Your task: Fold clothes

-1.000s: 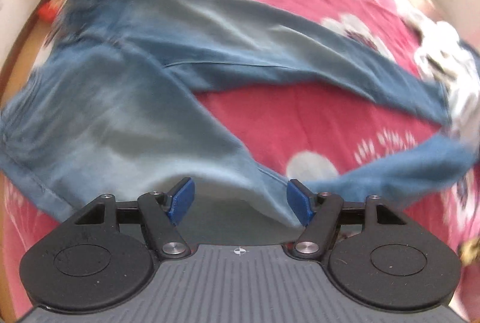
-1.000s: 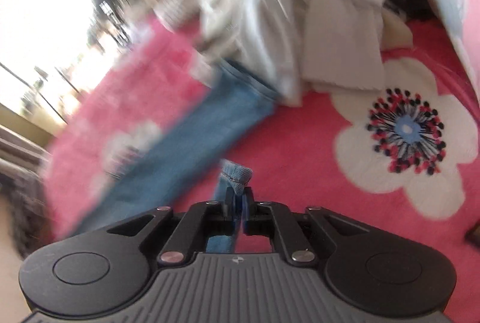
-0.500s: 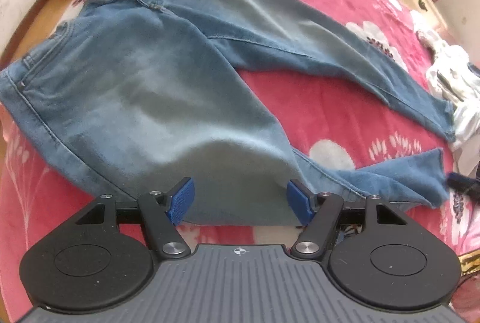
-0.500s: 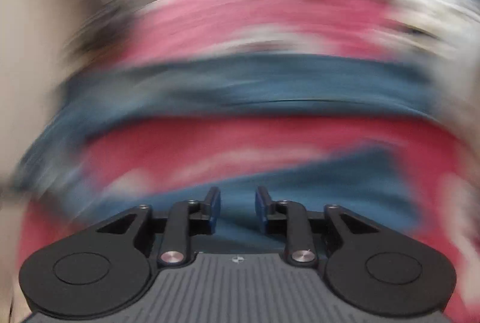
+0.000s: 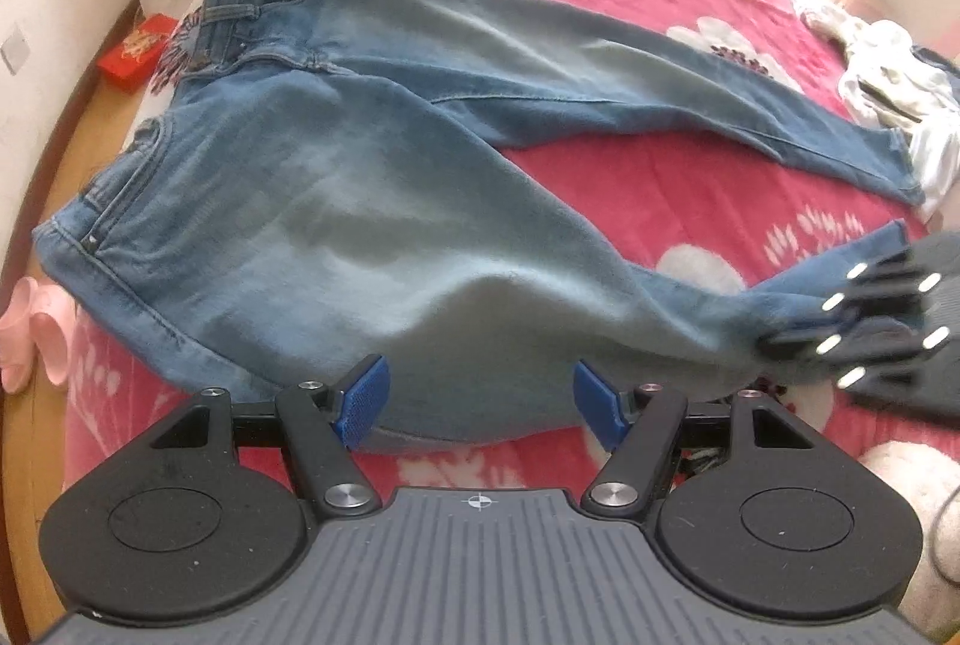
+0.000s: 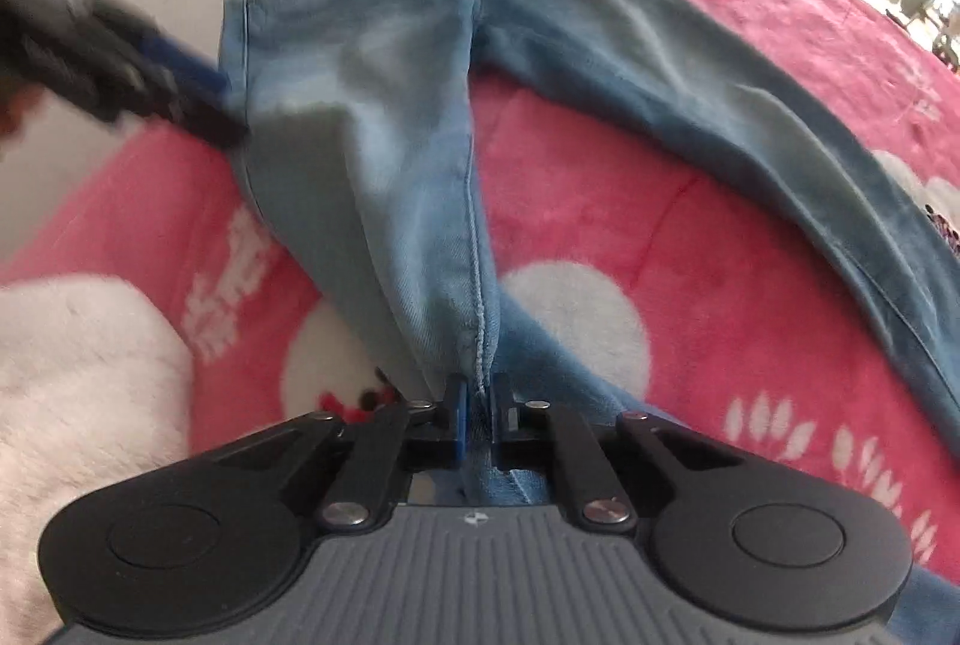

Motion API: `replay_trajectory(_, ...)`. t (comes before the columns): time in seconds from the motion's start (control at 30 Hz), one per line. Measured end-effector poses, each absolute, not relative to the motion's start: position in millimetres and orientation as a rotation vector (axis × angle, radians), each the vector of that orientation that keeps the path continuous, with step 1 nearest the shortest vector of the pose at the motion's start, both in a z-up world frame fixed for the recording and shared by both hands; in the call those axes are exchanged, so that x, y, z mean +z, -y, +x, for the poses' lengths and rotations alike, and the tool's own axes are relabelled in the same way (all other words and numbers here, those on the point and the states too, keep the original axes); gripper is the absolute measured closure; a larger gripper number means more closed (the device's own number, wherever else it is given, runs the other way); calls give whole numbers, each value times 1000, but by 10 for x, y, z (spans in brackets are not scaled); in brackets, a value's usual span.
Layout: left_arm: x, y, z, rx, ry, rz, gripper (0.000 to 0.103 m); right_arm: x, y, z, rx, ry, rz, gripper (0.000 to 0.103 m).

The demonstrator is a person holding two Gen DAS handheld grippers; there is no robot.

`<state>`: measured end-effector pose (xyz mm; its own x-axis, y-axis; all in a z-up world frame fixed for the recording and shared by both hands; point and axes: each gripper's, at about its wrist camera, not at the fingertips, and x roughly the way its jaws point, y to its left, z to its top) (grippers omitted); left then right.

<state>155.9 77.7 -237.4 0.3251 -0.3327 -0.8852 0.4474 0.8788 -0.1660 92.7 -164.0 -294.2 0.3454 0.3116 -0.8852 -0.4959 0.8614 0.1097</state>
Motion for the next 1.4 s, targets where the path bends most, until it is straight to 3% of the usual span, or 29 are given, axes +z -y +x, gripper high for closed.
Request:
replay_trajectory(0.23,-2326,-765,1768,-518,-1101,66,35,-2493,2062,1516,430,-1034,13,95)
replay_trajectory(0.4,-2310,-599,1848,-532,-1066,133,35,-3017,2257,2222,324,-1087,85,94)
replay_trajectory(0.5,-2325,-404,1793,-562,-1061,199,35,-3448,2408,2507,262,-1167,179,82)
replay_trajectory(0.57,-2332,-229,1703,-613,-1038,262,35,-3542,2599,2561,253,-1178,308,81)
replay_trajectory(0.6,-2335,-141,1657,-639,-1026,294,35,-3517,2744,2543,236,-1164,394,74)
replay_trajectory(0.67,-2372,42,1556,-700,-1009,356,35,-3396,3087,2406,173,-1093,534,65)
replay_trajectory(0.83,-2522,474,1221,-860,-926,566,35,-2974,4131,1648,-3,-927,762,63)
replay_trajectory(0.97,-2617,665,899,-934,-751,786,36,-2768,4759,678,-163,-854,880,63)
replay_trajectory(1.17,-2871,907,716,-969,-626,1022,44,-3033,5172,-487,-475,-901,993,62)
replay_trajectory(1.4,-3058,1108,786,-928,-658,1107,44,-3566,5551,-724,-613,-741,1362,57)
